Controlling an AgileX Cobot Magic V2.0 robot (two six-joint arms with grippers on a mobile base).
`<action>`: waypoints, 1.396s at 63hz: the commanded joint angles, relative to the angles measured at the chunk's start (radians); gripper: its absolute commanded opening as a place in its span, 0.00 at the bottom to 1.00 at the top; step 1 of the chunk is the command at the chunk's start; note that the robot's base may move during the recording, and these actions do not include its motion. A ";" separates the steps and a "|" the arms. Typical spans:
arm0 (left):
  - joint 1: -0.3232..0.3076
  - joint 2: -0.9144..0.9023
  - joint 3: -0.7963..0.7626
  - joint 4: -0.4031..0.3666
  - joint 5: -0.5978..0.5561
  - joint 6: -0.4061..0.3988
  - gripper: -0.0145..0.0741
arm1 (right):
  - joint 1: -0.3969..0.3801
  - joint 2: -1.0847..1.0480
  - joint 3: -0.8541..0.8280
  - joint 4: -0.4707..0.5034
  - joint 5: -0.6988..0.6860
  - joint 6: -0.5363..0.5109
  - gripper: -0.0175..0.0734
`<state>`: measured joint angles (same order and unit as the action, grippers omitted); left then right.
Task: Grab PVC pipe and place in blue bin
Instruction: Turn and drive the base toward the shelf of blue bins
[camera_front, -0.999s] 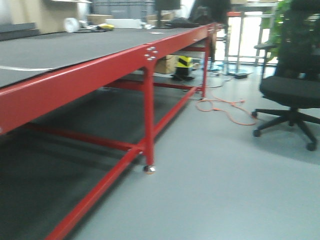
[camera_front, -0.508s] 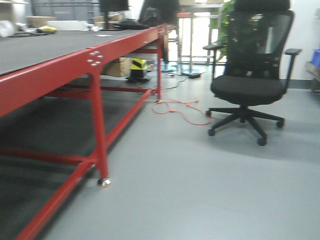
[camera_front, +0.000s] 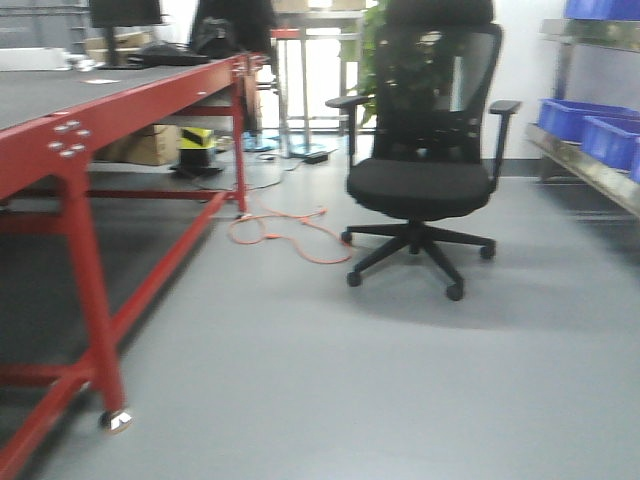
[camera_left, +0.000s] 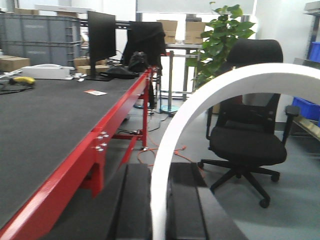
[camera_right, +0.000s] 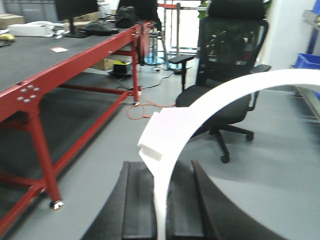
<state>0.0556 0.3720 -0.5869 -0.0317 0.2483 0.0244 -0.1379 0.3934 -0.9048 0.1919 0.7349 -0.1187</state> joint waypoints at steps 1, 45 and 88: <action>-0.004 -0.006 -0.001 -0.009 -0.027 -0.003 0.04 | 0.000 0.000 0.002 -0.011 -0.024 -0.003 0.01; -0.004 -0.006 -0.001 -0.009 -0.027 -0.003 0.04 | 0.000 0.000 0.002 -0.011 -0.024 -0.003 0.01; -0.004 -0.006 -0.001 -0.009 -0.027 -0.003 0.04 | 0.000 0.000 0.002 -0.011 -0.025 -0.003 0.01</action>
<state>0.0556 0.3720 -0.5869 -0.0317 0.2483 0.0244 -0.1379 0.3934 -0.9048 0.1919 0.7349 -0.1203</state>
